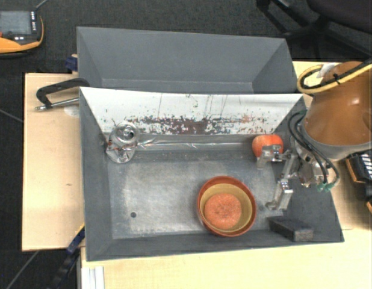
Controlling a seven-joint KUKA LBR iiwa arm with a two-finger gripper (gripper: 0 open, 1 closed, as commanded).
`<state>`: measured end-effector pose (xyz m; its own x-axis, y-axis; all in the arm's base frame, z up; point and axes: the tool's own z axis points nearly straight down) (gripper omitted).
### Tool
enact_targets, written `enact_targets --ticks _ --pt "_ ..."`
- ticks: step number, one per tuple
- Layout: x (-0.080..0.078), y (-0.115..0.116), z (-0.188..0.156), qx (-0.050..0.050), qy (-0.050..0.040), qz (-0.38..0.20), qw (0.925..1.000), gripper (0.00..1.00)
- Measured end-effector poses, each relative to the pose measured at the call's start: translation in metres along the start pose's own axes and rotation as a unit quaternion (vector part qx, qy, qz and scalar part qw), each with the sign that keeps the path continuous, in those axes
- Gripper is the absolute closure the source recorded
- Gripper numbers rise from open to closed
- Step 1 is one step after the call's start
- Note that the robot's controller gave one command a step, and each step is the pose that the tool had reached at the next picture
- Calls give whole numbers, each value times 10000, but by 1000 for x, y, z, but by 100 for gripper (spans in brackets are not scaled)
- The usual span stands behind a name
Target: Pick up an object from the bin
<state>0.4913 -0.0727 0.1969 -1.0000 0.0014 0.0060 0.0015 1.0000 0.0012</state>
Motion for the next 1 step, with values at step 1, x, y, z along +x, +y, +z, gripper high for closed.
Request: enact_targets --ticks 1 --pt "-18 28 110 -14 8 -1577 9875 0"
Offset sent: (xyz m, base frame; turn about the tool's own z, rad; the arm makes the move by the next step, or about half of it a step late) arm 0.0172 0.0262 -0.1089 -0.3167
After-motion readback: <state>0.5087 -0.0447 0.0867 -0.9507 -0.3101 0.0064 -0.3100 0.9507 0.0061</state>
